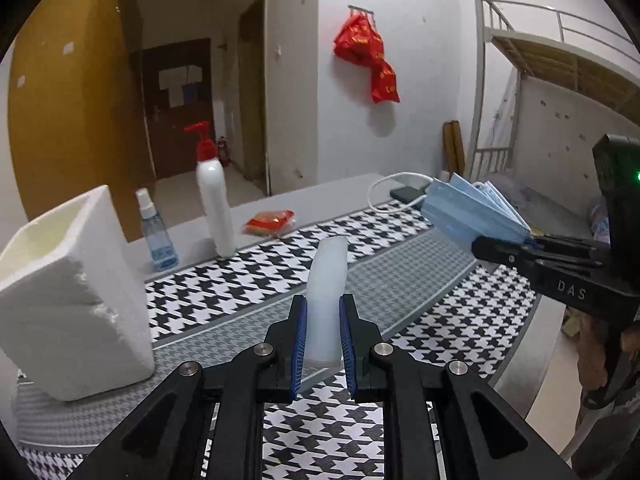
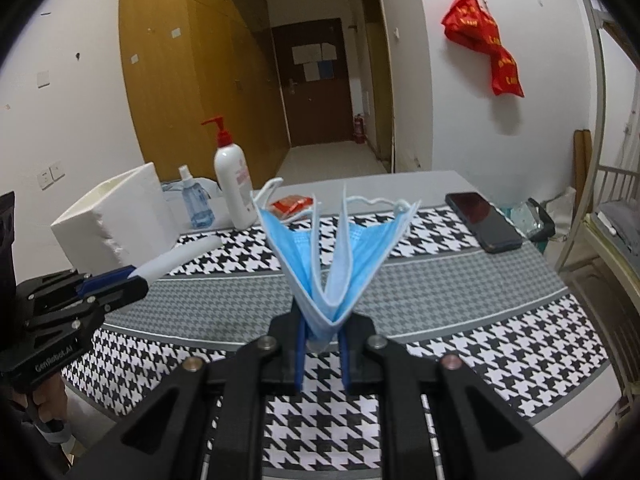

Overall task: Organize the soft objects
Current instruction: 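Lift the blue mask with the right tool and carry it over the foam box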

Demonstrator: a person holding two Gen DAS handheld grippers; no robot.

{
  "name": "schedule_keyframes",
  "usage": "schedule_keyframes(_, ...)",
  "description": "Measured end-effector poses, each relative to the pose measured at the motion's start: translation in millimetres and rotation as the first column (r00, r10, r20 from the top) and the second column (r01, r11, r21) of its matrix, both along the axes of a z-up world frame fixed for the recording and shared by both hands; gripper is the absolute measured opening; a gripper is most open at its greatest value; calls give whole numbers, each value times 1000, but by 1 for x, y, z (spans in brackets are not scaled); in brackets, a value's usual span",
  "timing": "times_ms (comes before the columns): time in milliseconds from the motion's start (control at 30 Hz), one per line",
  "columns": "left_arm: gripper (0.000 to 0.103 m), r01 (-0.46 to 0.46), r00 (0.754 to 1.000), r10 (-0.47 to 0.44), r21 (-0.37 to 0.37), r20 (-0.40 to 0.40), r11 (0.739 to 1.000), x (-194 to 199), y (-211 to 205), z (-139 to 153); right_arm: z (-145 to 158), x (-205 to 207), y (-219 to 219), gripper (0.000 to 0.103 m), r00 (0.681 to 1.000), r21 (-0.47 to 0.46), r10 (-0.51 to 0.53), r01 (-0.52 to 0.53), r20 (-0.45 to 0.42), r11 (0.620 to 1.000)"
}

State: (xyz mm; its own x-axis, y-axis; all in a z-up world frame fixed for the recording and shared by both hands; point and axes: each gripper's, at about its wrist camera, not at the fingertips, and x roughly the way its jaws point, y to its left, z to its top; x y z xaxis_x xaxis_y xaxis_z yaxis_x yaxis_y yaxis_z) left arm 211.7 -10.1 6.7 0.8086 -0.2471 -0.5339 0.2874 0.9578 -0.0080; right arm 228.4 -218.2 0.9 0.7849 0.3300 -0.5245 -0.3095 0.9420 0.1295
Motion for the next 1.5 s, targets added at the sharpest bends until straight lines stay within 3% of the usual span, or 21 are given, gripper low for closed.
schedule_keyframes(333, 18, -62, 995, 62, -4, 78, 998, -21, 21, 24, 22, -16, 22, 17, 995, -6, 67, -67, 79, 998)
schedule_keyframes(867, 18, -171, 970, 169, -4, 176, 985, -57, 64, 49, 39, -24, 68, 17, 973, -35, 187, -184, 135, 982)
schedule_keyframes(1500, 18, -332, 923, 331, -28, 196, 943, -79, 123, 51, 55, -30, 143, 17, 930, -44, 337, -334, 149, 942)
